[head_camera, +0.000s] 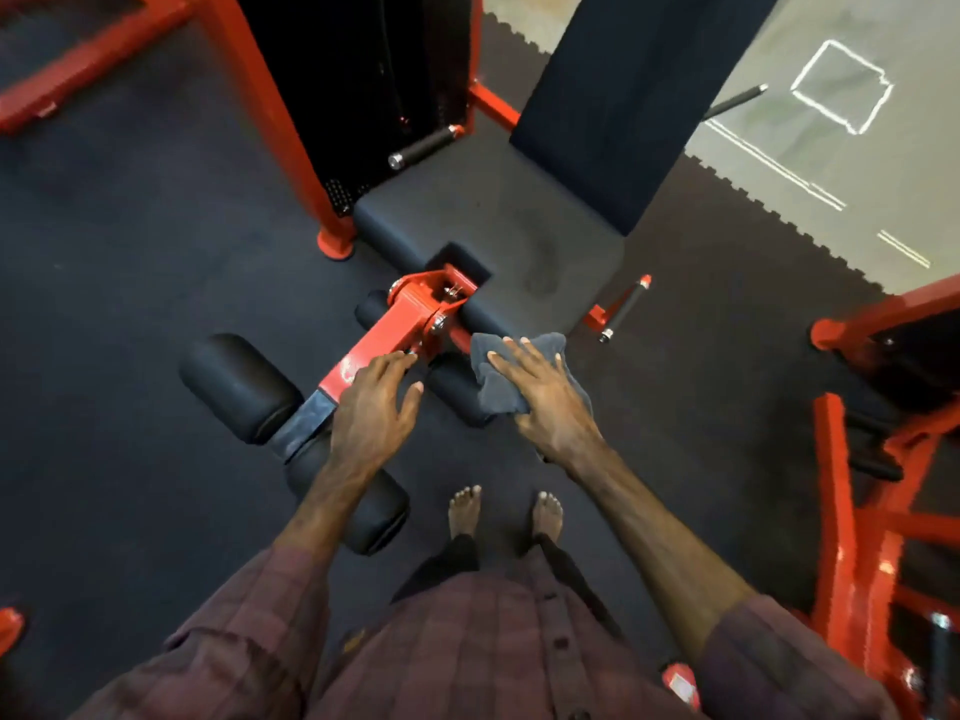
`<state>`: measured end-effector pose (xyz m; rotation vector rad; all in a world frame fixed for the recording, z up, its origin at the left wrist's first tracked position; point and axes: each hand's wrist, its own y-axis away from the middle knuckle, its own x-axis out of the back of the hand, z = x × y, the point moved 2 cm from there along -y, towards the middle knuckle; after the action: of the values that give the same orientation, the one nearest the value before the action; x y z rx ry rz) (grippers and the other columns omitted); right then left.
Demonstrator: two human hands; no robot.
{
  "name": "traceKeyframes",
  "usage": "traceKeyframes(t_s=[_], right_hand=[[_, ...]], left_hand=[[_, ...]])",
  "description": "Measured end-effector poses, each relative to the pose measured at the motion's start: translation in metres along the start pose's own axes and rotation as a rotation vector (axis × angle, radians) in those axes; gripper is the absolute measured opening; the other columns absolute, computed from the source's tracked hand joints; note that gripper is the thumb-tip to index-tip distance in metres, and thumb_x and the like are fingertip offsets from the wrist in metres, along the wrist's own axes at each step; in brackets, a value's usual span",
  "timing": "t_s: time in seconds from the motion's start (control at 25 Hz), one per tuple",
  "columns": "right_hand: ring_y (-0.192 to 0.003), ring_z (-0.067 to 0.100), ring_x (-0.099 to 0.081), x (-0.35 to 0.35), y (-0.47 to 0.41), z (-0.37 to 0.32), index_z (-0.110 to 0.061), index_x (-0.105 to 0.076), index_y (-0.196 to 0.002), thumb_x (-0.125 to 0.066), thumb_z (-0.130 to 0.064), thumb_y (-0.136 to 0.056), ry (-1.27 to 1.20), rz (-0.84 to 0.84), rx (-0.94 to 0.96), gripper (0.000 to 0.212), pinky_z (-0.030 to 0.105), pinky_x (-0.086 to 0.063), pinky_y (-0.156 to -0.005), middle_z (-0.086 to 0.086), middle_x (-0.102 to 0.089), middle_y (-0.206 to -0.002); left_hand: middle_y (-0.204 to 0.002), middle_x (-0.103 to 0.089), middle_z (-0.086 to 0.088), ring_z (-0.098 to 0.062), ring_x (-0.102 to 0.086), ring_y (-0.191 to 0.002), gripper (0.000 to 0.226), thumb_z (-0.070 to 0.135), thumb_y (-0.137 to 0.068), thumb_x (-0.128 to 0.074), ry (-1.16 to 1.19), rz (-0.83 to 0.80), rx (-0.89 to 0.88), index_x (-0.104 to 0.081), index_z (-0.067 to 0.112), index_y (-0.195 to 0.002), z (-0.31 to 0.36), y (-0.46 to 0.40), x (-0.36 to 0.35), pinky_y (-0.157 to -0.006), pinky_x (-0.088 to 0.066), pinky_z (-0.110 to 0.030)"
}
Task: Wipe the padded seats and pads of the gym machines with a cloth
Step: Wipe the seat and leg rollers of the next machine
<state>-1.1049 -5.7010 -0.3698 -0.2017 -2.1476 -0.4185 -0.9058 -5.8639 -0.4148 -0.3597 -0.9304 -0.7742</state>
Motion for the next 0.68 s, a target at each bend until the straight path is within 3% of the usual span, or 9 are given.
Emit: traceKeyframes(t_s=[0.12, 0.24, 0.4, 0.52, 0.68], right_hand=[[-0.153, 0.041, -0.034, 0.023, -0.033, 0.038, -0.007, -0.05, -0.154, -0.054, -0.006, -0.08, 0.019, 0.044, 0.008, 0.073, 0.067, -0.026, -0.121, 0.019, -0.044, -0.16], [-0.158, 0.034, -0.024, 0.033, -0.061, 0.087, -0.014, -0.043, -0.159, -0.055, -0.008, -0.086, 0.004, 0.001, -0.009, 0.074, 0.061, -0.024, -0.125, 0.014, -0.033, -0.168], [-0.159, 0.028, -0.024, 0.028, -0.104, 0.183, -0.019, -0.046, -0.157, -0.047, -0.01, -0.076, -0.072, 0.044, -0.056, 0.081, 0.06, -0.025, -0.124, 0.009, -0.032, -0.169], [-0.161, 0.027, -0.019, 0.017, -0.152, 0.256, -0.02, -0.044, -0.159, -0.053, -0.01, -0.081, -0.069, 0.046, -0.037, 0.079, 0.063, -0.025, -0.123, 0.009, -0.031, -0.17], [-0.161, 0.032, -0.018, -0.01, -0.197, 0.296, -0.017, -0.041, -0.16, -0.065, -0.006, -0.084, 0.016, -0.023, 0.175, 0.08, 0.066, -0.023, -0.123, 0.01, -0.026, -0.172]], left_hand=[[-0.137, -0.064, -0.008, -0.033, -0.062, -0.122, 0.049, 0.039, -0.099, -0.055, -0.041, 0.081, 0.049, -0.064, 0.015, -0.14, 0.018, -0.014, -0.009, -0.103, -0.053, -0.048], [-0.138, -0.064, -0.007, -0.032, -0.062, -0.122, 0.047, 0.038, -0.099, -0.056, -0.037, 0.109, 0.088, -0.064, 0.016, -0.139, 0.041, -0.042, -0.031, -0.102, -0.053, -0.047], [-0.14, -0.063, -0.006, -0.031, -0.06, -0.125, 0.046, 0.036, -0.098, -0.056, -0.083, 0.131, 0.178, -0.065, 0.016, -0.139, 0.061, -0.094, -0.087, -0.1, -0.053, -0.05], [-0.147, -0.058, -0.009, -0.031, -0.055, -0.136, 0.046, 0.032, -0.099, -0.06, -0.096, 0.183, 0.22, -0.063, 0.012, -0.141, 0.062, -0.142, -0.141, -0.112, -0.047, -0.049], [-0.161, -0.047, -0.011, -0.031, -0.041, -0.151, 0.052, 0.032, -0.105, -0.057, -0.133, 0.211, 0.309, -0.053, 0.01, -0.152, 0.05, -0.194, -0.195, -0.126, -0.03, -0.049]])
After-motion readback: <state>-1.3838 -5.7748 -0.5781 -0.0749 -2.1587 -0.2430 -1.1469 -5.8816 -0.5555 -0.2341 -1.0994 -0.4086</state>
